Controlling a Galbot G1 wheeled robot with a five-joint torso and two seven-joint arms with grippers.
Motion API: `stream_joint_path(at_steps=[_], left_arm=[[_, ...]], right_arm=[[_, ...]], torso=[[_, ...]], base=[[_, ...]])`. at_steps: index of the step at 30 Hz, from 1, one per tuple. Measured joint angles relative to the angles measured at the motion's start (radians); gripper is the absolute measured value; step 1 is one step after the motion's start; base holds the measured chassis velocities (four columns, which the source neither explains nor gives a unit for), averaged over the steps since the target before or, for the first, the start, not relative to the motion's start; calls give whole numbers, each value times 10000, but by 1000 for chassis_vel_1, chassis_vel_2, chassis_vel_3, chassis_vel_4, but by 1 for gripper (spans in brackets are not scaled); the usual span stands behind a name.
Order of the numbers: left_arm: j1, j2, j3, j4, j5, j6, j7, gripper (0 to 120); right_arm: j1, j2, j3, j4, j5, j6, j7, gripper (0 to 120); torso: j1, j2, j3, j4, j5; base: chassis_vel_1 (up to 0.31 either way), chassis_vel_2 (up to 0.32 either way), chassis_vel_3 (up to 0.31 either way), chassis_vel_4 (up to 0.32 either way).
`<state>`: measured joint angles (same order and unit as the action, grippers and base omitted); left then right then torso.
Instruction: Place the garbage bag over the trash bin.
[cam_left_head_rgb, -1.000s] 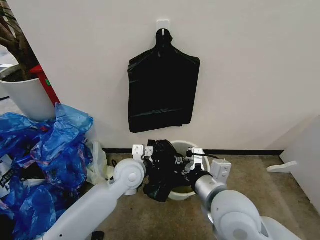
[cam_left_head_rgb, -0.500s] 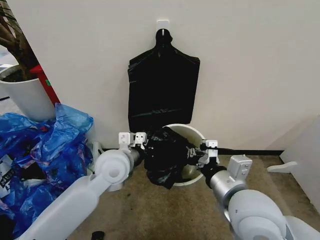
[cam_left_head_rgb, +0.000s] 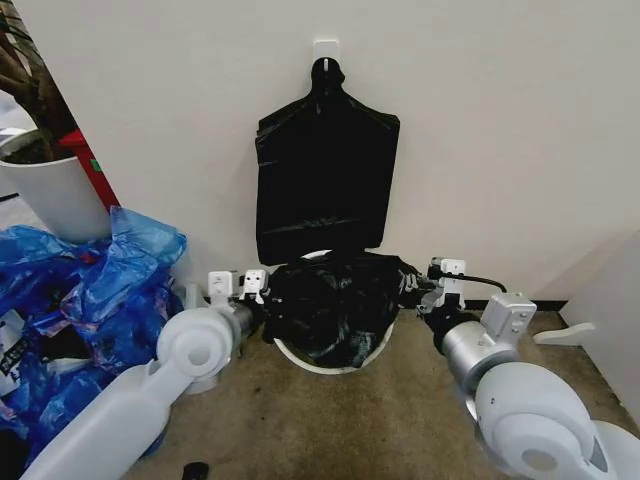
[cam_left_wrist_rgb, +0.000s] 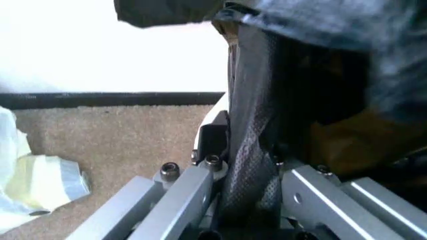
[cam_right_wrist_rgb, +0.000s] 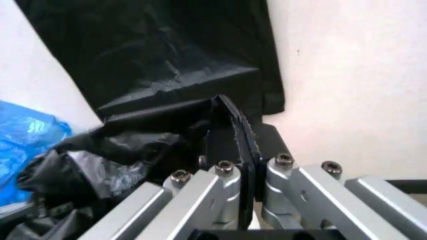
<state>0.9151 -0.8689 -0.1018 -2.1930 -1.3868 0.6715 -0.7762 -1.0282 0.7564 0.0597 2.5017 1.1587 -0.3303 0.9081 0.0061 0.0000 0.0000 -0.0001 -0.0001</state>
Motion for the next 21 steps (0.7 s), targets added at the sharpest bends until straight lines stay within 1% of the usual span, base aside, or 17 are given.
stream_joint_path(at_steps=[6,9,15,21], left_arm=[[231,159,-182,-460,142,-10,299,1],[325,235,-210,-664,153,44,380,1],[393,271,-246,-708,153,59,590,1],[466,238,-287,-695,150,35,1083,1]], right_arm=[[31,18,241,-321,131,-77,133,0],[-7,-132,403,-681,145,-193,238,0],[-72,-360,601,-957,271,-464,499,0],[-234,-428,708,-1031,738,-685,629,0]], torso=[[0,0,0,-2,2],[0,0,0,-1,3],[0,0,0,-2,2],[0,0,0,-2,2]], base=[[0,0,0,0],[0,0,0,0],[0,0,0,0],[0,0,0,0]])
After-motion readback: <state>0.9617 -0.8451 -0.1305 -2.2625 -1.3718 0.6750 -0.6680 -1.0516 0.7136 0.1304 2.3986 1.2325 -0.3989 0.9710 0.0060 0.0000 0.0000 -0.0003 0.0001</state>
